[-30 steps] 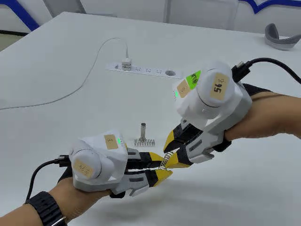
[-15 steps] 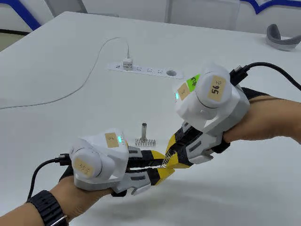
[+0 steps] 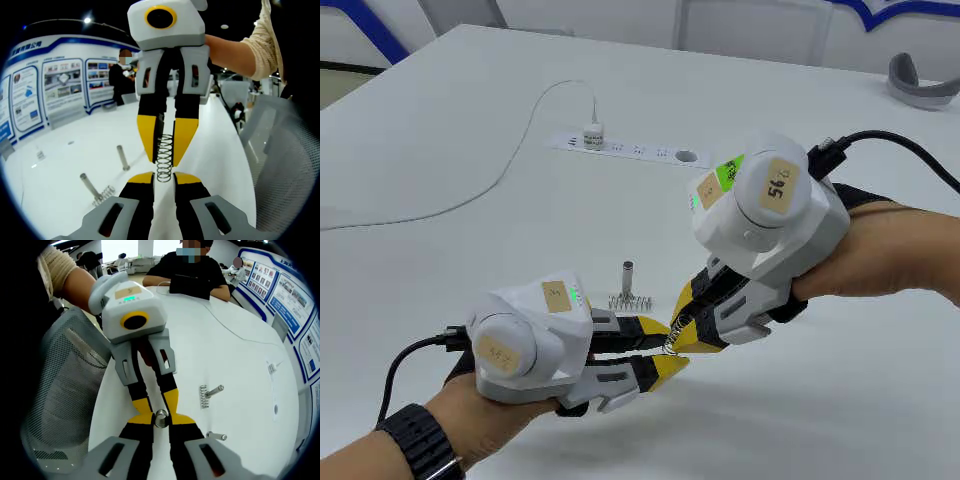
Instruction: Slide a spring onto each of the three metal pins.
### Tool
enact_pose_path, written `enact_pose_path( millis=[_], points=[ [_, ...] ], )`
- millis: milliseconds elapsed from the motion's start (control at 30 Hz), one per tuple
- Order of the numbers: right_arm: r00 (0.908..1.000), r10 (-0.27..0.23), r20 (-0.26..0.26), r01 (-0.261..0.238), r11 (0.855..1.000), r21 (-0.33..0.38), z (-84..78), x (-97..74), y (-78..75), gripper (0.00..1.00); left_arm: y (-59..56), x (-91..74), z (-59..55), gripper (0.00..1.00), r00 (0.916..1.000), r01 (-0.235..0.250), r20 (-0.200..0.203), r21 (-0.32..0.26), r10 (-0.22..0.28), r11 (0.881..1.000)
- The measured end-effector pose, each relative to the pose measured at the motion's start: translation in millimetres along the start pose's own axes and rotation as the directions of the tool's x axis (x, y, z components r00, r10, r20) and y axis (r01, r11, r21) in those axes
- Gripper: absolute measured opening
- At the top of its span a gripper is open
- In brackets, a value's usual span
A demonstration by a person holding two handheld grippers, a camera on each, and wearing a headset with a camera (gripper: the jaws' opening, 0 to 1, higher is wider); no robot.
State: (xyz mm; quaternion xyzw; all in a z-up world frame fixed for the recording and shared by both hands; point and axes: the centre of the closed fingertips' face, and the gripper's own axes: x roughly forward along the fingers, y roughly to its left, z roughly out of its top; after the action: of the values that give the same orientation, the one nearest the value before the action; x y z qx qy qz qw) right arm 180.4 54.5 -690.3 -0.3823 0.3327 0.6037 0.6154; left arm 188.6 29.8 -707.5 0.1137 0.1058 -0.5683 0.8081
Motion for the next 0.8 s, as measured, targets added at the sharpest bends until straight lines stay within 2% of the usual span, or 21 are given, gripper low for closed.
enact_pose_path(
  millis=[300, 800],
  points=[
    [0.9999, -0.015, -0.006, 0.015, 1.000, 0.012, -4.0, -3.9, -4.4, 0.12, 7.2, -6.1, -5.0, 0.24, 0.9996, -0.026, -0.010, -0.034, 0.025, 0.999],
    [0.9985, -0.051, -0.018, 0.052, 0.997, 0.048, -16.3, -17.0, -18.4, 0.12, 28.7, -27.2, -17.8, 0.38, 0.9934, -0.114, -0.020, -0.103, 0.113, 0.988]
  ],
)
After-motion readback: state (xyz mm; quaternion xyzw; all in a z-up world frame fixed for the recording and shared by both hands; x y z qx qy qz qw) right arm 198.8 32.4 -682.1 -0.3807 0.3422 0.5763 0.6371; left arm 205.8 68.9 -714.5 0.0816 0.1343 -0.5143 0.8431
